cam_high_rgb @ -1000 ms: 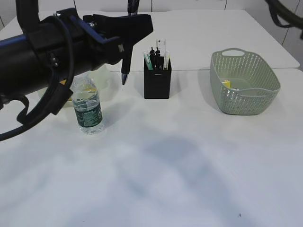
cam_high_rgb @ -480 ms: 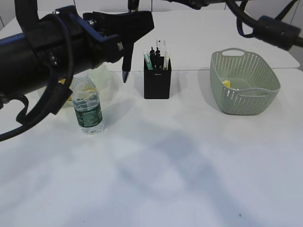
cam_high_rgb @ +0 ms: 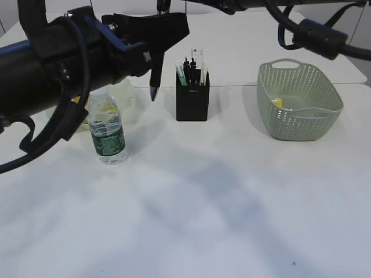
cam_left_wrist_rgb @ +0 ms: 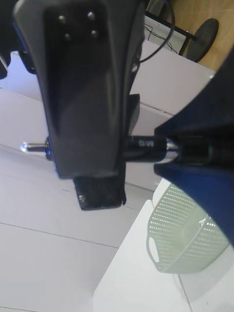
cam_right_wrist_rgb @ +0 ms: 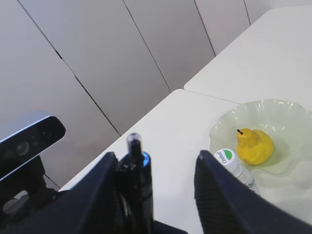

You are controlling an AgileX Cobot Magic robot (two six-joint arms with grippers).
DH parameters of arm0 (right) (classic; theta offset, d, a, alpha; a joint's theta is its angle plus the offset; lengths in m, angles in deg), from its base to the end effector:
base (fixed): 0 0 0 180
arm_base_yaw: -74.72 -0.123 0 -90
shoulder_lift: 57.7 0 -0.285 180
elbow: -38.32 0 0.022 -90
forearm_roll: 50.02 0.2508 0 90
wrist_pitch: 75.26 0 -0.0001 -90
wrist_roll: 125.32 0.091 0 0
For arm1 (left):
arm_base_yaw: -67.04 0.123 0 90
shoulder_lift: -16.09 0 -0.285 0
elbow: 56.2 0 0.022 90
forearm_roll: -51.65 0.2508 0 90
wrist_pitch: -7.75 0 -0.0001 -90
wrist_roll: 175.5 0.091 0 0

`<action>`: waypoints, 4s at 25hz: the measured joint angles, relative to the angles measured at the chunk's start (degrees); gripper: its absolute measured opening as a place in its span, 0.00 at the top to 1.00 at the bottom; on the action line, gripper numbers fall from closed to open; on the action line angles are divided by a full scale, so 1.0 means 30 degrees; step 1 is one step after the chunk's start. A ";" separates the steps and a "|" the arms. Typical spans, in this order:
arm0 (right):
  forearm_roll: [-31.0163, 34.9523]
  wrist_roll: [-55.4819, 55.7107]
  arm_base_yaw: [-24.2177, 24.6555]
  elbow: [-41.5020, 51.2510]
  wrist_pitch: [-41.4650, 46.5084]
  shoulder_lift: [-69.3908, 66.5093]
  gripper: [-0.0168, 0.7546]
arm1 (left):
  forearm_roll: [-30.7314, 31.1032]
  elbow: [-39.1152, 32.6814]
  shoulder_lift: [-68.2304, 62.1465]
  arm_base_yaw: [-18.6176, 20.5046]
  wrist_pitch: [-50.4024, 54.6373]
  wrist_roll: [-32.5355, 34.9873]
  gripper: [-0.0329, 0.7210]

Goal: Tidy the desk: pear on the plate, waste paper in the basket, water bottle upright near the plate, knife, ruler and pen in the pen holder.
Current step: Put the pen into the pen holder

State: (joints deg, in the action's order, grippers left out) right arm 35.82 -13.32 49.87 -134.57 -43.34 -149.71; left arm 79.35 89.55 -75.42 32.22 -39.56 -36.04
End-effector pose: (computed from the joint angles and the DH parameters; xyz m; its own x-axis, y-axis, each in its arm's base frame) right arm 0.2854 0.1851 0.3741 -0.4188 0.0814 -0.9044 -0.7350 0.5546 0.3902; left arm 0.2356 -0.2017 0.2911 -0.1835 -0.2816 -0.9418 0.8017 0.5115 -0.3092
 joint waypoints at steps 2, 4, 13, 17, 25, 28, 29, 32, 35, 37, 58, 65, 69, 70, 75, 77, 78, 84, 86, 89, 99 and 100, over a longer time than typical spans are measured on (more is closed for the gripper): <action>0.0000 -0.0034 0.0000 0.0000 0.0000 0.0000 0.58 | 0.0000 0.0000 0.0000 0.0000 0.0000 0.0000 0.88; 0.0048 -0.0034 0.0000 0.0000 0.0036 0.0000 0.65 | 0.0000 0.0000 0.0000 0.0000 0.0000 0.0000 0.88; 0.0048 -0.0187 0.0000 0.0000 0.0178 0.0000 0.81 | 0.0000 0.0000 -0.0083 0.0000 0.0000 -0.0059 0.88; 0.0065 -0.0440 0.0000 0.0000 0.0143 0.0000 0.82 | 0.0000 0.0000 -0.0083 0.0000 0.0000 -0.0059 0.88; 0.0065 -0.0532 0.0000 0.0000 -0.0298 0.0000 0.82 | 0.0000 0.0000 -0.0083 0.0000 0.0035 -0.0059 0.73; 0.0065 -0.0752 0.0000 0.0000 -0.0496 0.0000 0.82 | 0.0000 0.0000 -0.0083 0.0000 0.0035 -0.0059 0.58; 0.0065 -0.0786 0.0000 0.0000 -0.0532 0.0000 0.82 | 0.0000 0.0000 -0.0083 0.0000 0.0035 -0.0059 0.53; 0.0065 -0.0882 0.0000 0.0000 -0.0752 0.0000 0.82 | 0.0000 0.0000 -0.0083 0.0000 0.0035 -0.0059 0.43; 0.0065 -0.0882 0.0000 0.0000 -0.1144 0.0000 0.82 | 0.0000 0.0000 -0.0083 0.0000 0.0035 -0.0059 0.37; 0.0092 -0.0882 0.0000 0.0000 -0.1421 0.0000 0.82 | 0.0000 0.0000 -0.0083 0.0000 0.0035 -0.0059 0.31; 0.0252 -0.1167 0.0000 0.0000 -0.4521 0.0000 0.82 | 0.0168 0.0000 0.0766 0.4531 0.0074 -0.0059 0.16; 0.0279 -0.1195 0.0000 0.0000 -0.4730 0.0000 0.82 | 0.1575 0.0000 0.2160 0.7999 0.3687 -0.0059 0.17; 0.0279 -0.1237 0.0000 0.0000 -0.4730 0.0000 0.82 | 0.1771 0.0000 0.2968 0.8947 0.7639 -0.0059 0.17; 0.0279 -0.1237 0.0000 0.0000 -0.4730 0.0000 0.82 | 0.1771 0.0000 0.3180 0.8969 0.8721 -0.0059 0.17; 0.0279 -0.1237 0.0000 0.0000 -0.4730 0.0000 0.82 | 0.1653 0.0000 0.4190 0.8997 1.4022 -0.0059 0.17; 0.0279 -0.1237 0.0000 0.0000 -0.4758 0.0000 0.82 | 0.1586 0.0000 0.4525 0.8997 1.4813 -0.0059 0.17; 0.0279 -0.1237 0.0000 0.0000 -0.4758 0.0000 0.82 | 0.1575 0.0000 0.4665 0.8997 1.5131 -0.0059 0.17; 0.0279 -0.1269 0.0000 0.0000 -0.4758 0.0000 0.82 | 0.0720 0.0000 0.5049 0.8997 1.8701 -0.0059 0.17; 0.0279 -0.1269 0.0000 0.0000 -0.4758 0.0000 0.82 | 0.0508 0.0000 0.5049 0.8997 2.0425 -0.0059 0.17; 0.0297 -0.1308 0.0000 0.0000 -0.4850 0.0000 0.82 | 0.0193 0.0000 0.5049 0.8997 2.2960 0.0306 0.17; 0.0344 -0.2937 0.0000 0.0000 -0.6562 -0.0222 0.82 | -0.6279 0.0000 0.5049 0.9042 2.7281 0.8150 0.17; 0.0371 -0.3151 0.0000 0.0000 -0.6832 -0.0373 0.82 | -0.6708 0.0000 0.5049 0.9042 2.7594 0.8566 0.17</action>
State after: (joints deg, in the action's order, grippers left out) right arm 36.93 -22.78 49.87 -134.57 -63.84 -150.83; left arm 59.23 89.55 -60.28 59.34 43.23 -10.34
